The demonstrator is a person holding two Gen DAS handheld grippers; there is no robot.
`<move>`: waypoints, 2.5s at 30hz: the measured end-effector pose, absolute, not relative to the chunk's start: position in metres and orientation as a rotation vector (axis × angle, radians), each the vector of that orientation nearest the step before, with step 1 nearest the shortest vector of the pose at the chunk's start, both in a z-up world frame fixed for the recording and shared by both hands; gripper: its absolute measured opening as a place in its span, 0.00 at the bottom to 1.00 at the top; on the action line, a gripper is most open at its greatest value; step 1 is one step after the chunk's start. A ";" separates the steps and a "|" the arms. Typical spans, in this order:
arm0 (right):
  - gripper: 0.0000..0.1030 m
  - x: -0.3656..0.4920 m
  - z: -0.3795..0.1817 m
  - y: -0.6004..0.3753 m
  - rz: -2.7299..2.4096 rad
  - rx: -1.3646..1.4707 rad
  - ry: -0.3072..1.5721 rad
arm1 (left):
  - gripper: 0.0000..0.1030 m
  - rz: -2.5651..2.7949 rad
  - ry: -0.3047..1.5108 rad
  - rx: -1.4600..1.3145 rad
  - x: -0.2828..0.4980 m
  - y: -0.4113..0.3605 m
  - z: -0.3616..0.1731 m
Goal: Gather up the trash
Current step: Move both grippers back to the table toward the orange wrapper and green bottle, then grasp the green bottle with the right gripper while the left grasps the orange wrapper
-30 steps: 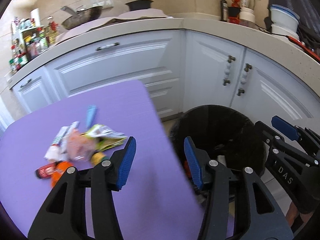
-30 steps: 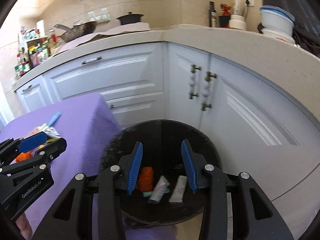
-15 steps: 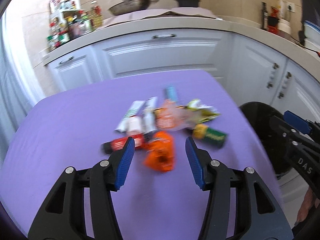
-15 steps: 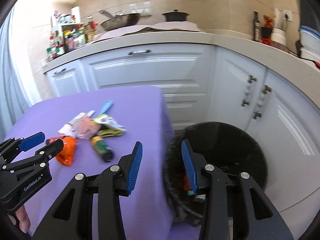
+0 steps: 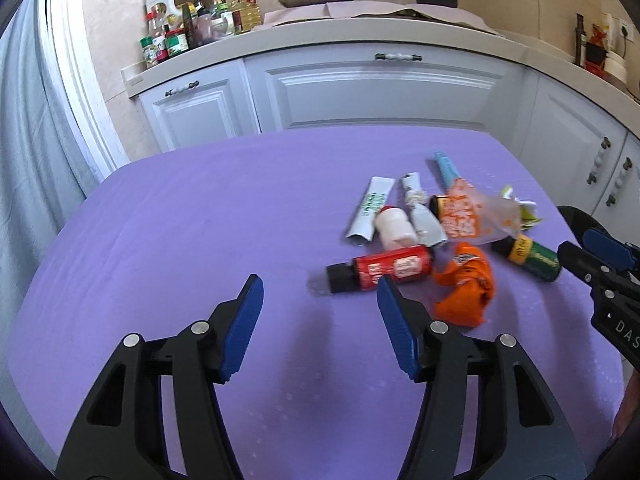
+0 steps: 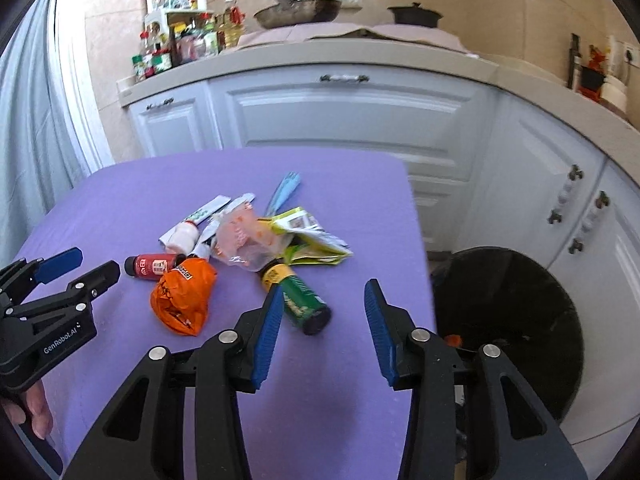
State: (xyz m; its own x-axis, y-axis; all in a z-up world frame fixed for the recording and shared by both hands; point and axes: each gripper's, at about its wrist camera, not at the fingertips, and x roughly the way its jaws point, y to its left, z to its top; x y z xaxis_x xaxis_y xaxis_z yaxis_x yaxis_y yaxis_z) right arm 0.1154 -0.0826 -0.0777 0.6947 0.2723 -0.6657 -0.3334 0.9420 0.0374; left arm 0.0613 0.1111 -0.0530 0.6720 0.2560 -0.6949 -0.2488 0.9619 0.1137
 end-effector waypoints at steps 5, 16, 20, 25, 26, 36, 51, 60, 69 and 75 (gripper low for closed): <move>0.44 0.127 -0.087 -0.070 0.356 -0.117 0.777 | 0.58 0.277 0.790 0.009 0.067 0.119 -0.057; 0.34 0.136 -0.099 -0.057 0.402 -0.170 0.852 | 0.63 0.251 0.799 -0.002 0.071 0.119 -0.062; 0.29 0.131 -0.100 -0.056 0.417 -0.184 0.854 | 0.63 0.235 0.800 -0.003 0.069 0.111 -0.062; 0.27 0.122 -0.097 -0.067 0.415 -0.160 0.845 | 0.63 0.204 0.791 -0.002 0.064 0.096 -0.058; 0.27 0.120 -0.095 -0.070 0.413 -0.153 0.841 | 0.64 0.200 0.789 -0.002 0.064 0.094 -0.057; 0.26 0.107 -0.088 -0.097 0.399 -0.102 0.820 | 0.67 0.140 0.786 0.026 0.067 0.055 -0.059; 0.25 0.098 -0.085 -0.130 0.371 -0.044 0.794 | 0.37 0.108 0.834 0.046 0.078 0.033 -0.077; 0.25 0.093 -0.082 -0.140 0.351 -0.029 0.775 | 0.35 0.119 0.795 0.039 0.060 0.035 -0.065; 0.24 0.087 -0.074 -0.160 0.289 -0.009 0.738 | 0.35 0.100 0.755 0.028 0.051 0.029 -0.045; 0.24 0.086 -0.070 -0.180 0.230 0.006 0.714 | 0.35 0.042 0.739 0.040 0.056 0.006 -0.038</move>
State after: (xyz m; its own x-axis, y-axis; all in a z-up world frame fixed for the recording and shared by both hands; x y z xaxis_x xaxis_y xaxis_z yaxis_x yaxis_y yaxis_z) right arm 0.0860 -0.1805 -0.0696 0.7313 0.2111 -0.6485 -0.2068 0.9748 0.0841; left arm 0.0557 0.0059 -0.0375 0.7384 0.0528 -0.6722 -0.0246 0.9984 0.0515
